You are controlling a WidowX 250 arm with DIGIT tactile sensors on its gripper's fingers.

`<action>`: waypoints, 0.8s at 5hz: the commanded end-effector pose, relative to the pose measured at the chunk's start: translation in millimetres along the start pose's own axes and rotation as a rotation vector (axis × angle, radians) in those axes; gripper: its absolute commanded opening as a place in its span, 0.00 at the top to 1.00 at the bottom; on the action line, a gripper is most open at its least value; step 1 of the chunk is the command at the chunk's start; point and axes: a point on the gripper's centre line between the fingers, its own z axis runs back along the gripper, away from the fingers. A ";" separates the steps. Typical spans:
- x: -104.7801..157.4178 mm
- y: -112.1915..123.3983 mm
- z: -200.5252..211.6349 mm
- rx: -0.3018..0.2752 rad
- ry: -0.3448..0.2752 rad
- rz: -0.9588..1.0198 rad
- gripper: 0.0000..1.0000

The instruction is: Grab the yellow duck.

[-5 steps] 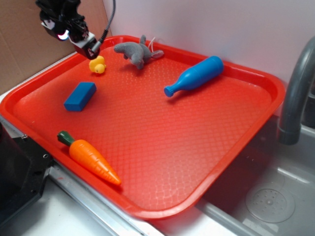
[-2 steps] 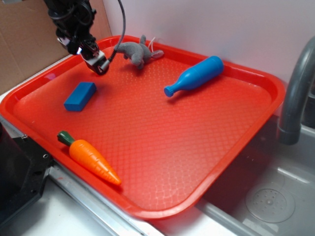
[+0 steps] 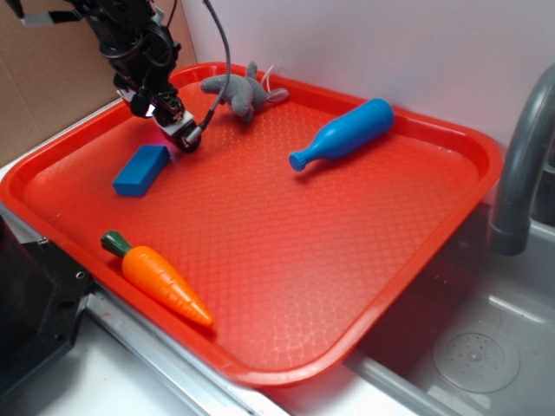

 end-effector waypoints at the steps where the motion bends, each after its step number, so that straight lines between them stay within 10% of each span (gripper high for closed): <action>1: 6.0 8.3 -2.0 0.025 -0.013 0.045 1.00; 4: 8.7 -20.3 99.7 0.066 0.181 0.070 1.00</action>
